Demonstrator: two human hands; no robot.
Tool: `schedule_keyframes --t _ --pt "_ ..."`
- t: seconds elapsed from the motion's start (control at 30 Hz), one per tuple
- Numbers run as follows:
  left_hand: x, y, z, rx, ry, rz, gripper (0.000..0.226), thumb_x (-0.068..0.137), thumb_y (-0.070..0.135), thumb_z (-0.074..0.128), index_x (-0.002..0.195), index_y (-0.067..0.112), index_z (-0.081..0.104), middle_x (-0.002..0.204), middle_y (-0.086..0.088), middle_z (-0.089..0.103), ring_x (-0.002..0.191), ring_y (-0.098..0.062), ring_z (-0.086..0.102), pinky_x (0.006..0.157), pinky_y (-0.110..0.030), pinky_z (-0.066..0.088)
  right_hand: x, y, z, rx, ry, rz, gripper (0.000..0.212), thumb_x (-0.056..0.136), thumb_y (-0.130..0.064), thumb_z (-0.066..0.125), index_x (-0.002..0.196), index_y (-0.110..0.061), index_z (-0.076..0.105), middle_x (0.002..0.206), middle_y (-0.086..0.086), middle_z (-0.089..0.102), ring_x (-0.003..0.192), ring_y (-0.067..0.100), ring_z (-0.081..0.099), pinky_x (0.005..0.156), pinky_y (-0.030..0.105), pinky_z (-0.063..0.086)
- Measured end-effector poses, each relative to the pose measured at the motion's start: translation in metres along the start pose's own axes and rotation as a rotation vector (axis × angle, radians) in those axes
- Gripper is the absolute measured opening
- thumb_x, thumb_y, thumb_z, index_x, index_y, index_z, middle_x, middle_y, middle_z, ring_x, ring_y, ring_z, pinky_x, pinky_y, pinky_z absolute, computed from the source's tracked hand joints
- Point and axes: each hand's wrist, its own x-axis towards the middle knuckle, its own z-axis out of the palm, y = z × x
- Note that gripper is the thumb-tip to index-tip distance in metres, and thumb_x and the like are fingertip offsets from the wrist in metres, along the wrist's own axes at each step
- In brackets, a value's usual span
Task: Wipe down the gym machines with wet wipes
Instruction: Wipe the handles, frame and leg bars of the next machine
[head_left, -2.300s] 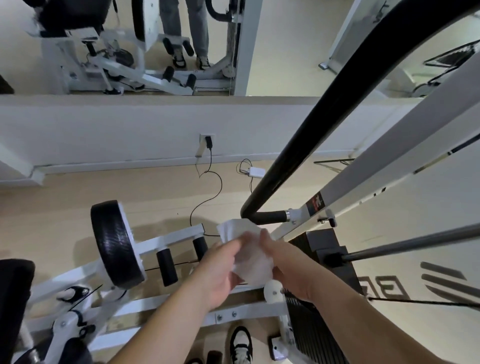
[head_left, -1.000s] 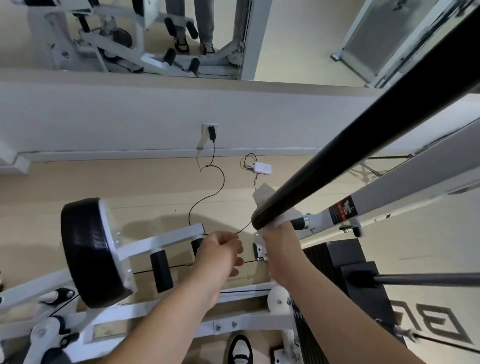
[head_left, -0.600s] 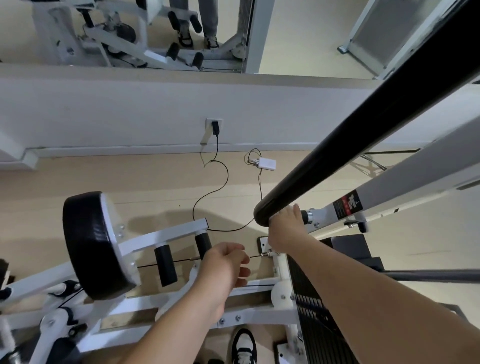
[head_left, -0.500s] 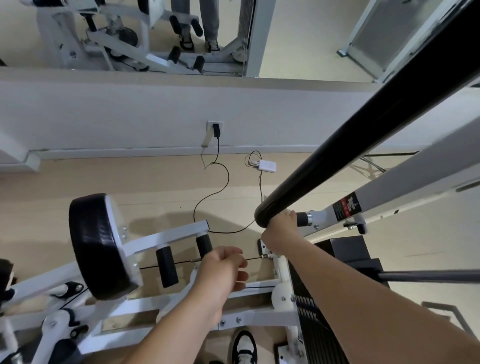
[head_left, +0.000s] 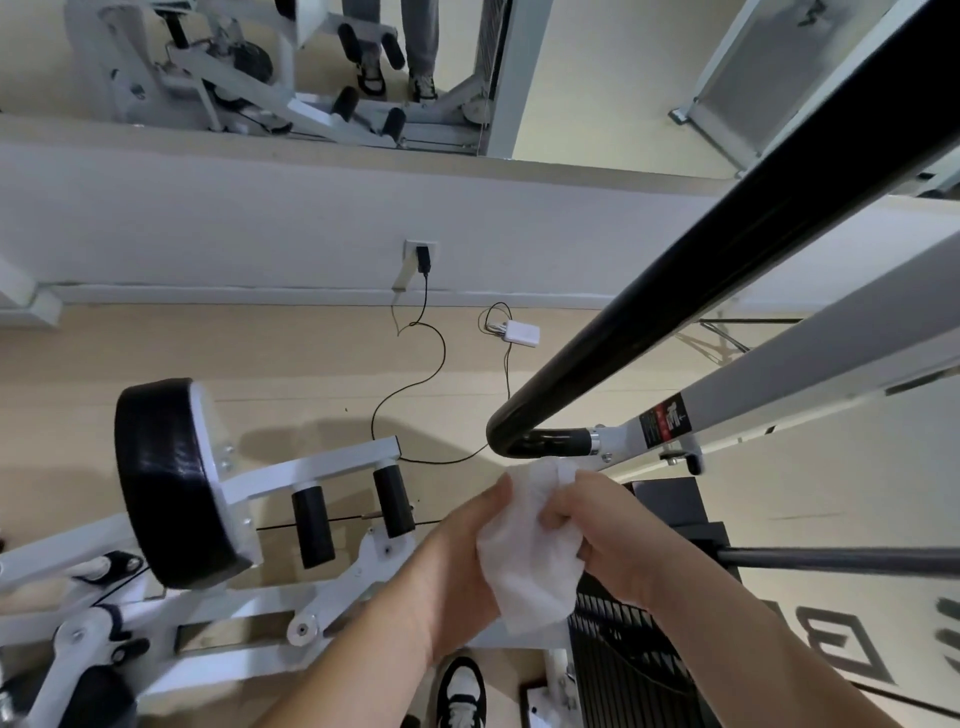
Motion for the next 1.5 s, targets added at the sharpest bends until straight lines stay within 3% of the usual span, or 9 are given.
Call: schedule_keyframes --t 0.13,0.27,0.37,0.47,0.53,0.87,1.0,1.27,1.5 --pt "0.025 0.001 -0.009 -0.222 0.314 0.036 0.059 0.106 0.05 0.04 0.139 0.004 0.057 0.127 -0.018 0.071 0.121 -0.031 0.066 0.109 -0.044 0.046 0.004 -0.015 -0.004 -0.171 0.275 -0.182 0.046 0.092 -0.013 0.063 0.136 -0.021 0.053 0.115 0.004 0.063 0.102 0.016 0.06 0.081 0.033 0.051" --pt "0.04 0.026 -0.016 0.037 0.862 0.251 0.053 0.107 0.051 0.037 0.136 0.012 0.056 0.13 -0.014 0.064 0.122 -0.036 0.06 0.106 -0.045 0.047 -0.011 -0.044 0.0 -0.174 0.028 -0.535 0.07 0.081 -0.034 0.088 0.134 -0.049 0.046 0.128 -0.022 0.058 0.114 -0.014 0.055 0.078 0.006 0.046" --pt "0.038 0.04 0.019 0.276 0.729 0.488 0.038 0.108 0.055 0.029 0.126 0.029 0.049 0.116 0.005 0.061 0.109 -0.011 0.058 0.1 -0.026 0.034 -0.012 -0.064 0.013 -0.112 0.152 -0.696 0.064 0.075 -0.055 0.084 0.131 -0.039 0.058 0.122 -0.013 0.07 0.115 -0.001 0.064 0.09 0.016 0.052" --pt "0.053 0.03 0.05 0.383 0.425 0.705 0.051 0.11 0.045 0.026 0.127 0.012 0.06 0.111 -0.001 0.073 0.096 0.003 0.068 0.081 -0.009 0.047 -0.008 -0.08 0.025 -0.086 0.346 -0.826 0.018 0.092 -0.024 0.074 0.089 -0.009 0.065 0.077 0.01 0.07 0.074 0.019 0.071 0.072 0.034 0.062" --pt "0.07 0.023 0.048 0.265 0.395 0.795 0.05 0.11 0.043 0.027 0.128 0.012 0.062 0.112 -0.008 0.073 0.097 0.001 0.069 0.075 -0.009 0.051 -0.004 -0.082 0.029 -0.079 0.403 -0.869 0.028 0.092 -0.008 0.068 0.069 -0.009 0.054 0.056 0.004 0.058 0.055 0.012 0.061 0.057 0.021 0.056" --pt "0.113 0.047 -0.022 0.246 0.828 0.349 0.034 0.108 0.038 0.043 0.103 0.009 0.06 0.081 -0.002 0.051 0.07 -0.012 0.045 0.062 -0.027 0.037 0.001 -0.08 0.03 -0.054 0.387 -0.795 0.029 0.09 -0.011 0.068 0.068 -0.019 0.05 0.048 -0.015 0.048 0.052 -0.001 0.055 0.057 0.012 0.053" --pt "0.078 0.06 -0.04 0.441 1.035 0.551 0.054 0.109 0.049 0.032 0.082 0.008 0.054 0.074 -0.006 0.055 0.072 -0.025 0.056 0.069 -0.034 0.04 -0.002 -0.08 0.034 -0.04 0.38 -0.785 0.03 0.091 -0.01 0.066 0.068 -0.018 0.049 0.048 -0.012 0.046 0.05 -0.001 0.054 0.056 0.01 0.051" --pt "0.042 0.049 0.05 0.455 0.615 0.759 0.048 0.108 0.043 0.041 0.071 0.014 0.05 0.056 0.009 0.047 0.052 -0.006 0.044 0.045 -0.012 0.034 -0.005 -0.081 0.037 -0.013 0.382 -0.792 0.032 0.092 -0.01 0.065 0.067 -0.019 0.048 0.044 -0.017 0.047 0.047 -0.002 0.053 0.053 0.008 0.046" --pt "0.025 0.09 0.025 0.423 0.893 0.887 0.039 0.105 0.046 0.05 0.075 0.021 0.05 0.07 0.004 0.054 0.064 -0.009 0.053 0.053 -0.021 0.041 -0.002 -0.081 0.038 -0.008 0.395 -0.777 0.03 0.092 -0.009 0.064 0.069 -0.018 0.048 0.044 -0.017 0.046 0.05 -0.002 0.054 0.057 0.014 0.052"
